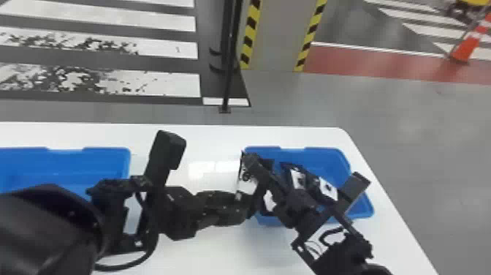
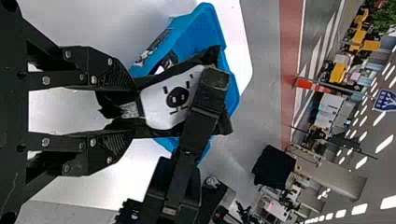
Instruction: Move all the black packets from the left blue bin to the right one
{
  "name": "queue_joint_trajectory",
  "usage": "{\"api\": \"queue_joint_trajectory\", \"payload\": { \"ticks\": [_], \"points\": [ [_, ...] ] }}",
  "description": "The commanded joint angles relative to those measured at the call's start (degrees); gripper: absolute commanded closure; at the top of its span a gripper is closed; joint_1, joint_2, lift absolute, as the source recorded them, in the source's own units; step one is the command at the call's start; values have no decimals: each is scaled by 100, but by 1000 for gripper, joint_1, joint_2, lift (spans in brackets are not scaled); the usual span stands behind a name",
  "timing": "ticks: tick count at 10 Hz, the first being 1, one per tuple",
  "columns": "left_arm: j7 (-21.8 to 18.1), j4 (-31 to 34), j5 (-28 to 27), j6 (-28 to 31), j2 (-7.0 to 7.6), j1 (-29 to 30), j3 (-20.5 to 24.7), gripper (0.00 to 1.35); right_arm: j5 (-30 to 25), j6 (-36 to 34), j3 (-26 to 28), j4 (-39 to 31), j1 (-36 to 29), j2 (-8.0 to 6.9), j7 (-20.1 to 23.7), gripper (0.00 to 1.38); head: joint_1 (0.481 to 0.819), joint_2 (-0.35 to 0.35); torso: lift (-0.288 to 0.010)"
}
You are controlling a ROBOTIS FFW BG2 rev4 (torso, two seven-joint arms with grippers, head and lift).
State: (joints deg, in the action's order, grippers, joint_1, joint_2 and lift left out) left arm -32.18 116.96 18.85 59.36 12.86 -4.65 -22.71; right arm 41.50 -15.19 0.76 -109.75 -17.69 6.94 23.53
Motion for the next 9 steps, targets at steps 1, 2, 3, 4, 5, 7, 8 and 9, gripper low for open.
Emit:
{"api": "queue_joint_trajectory", "payload": {
  "ticks": [1,2,3,4,5,7,8,9],
  "points": [
    [-34,292,11,-16,-29,394,317,102,-3,0,210,70,81,0,-6,1280,695,-237,-140],
    [-78,531,-23,-2,-20,647,545,102,-71,0,393,168,194,26,-6,1280,695,-240,-140],
    [-139,686,-69,41,-29,914,797,125,-163,0,530,407,377,88,-6,1282,695,-248,-140],
    [-165,897,-80,13,-82,1238,1071,125,-380,0,701,632,574,158,-6,1282,695,-254,-140],
    [-192,1010,-80,-128,-135,1491,1311,124,-563,-14,919,927,756,202,-6,1280,695,-260,-140],
    [-253,1010,-69,-494,-293,1870,1917,125,-768,0,1158,1377,1038,176,-182,1280,695,-279,-140],
    [-262,1052,-34,-634,-346,2011,2202,128,-814,0,1204,1602,1150,176,-270,1047,695,-278,-140],
    [-280,1108,-46,-747,-381,2124,2442,127,-894,14,1250,1659,1192,185,-296,599,695,-272,-140]
  ]
}}
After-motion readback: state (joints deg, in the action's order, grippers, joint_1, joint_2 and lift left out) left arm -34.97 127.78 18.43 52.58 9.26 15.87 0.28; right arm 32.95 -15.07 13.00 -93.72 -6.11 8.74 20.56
